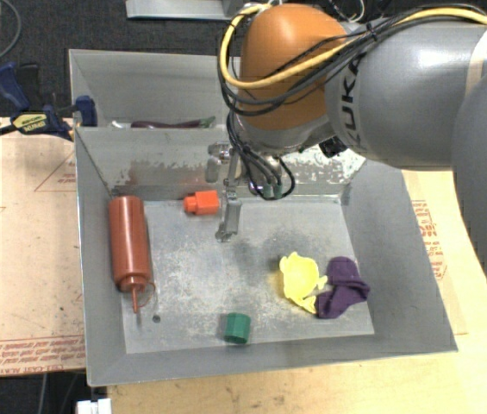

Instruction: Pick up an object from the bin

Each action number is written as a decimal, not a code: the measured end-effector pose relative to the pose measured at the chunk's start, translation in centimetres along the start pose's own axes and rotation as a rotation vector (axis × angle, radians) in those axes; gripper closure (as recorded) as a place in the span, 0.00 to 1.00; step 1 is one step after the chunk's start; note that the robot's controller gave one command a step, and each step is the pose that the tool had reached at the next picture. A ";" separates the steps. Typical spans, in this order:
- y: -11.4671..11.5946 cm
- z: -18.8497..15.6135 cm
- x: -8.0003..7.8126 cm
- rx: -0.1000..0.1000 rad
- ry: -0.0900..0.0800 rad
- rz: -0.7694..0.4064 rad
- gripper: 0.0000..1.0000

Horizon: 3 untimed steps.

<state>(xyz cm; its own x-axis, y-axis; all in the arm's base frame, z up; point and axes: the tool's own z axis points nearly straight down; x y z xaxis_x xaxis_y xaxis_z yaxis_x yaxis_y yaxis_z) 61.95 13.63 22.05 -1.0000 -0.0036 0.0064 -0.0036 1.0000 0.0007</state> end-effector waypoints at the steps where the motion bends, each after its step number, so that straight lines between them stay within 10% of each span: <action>1: -0.1 -0.5 -0.1 -0.001 -0.008 0.003 0.00; 3: -2.0 9.9 -2.3 -0.001 -0.001 0.013 0.00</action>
Offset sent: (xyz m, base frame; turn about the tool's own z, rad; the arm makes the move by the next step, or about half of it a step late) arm 0.0338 -0.0332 -0.1505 -0.0028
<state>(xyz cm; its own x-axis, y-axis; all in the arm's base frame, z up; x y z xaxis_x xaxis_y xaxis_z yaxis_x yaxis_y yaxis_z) 64.20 11.66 12.13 -0.9999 0.0093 0.0050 0.0093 1.0000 0.0018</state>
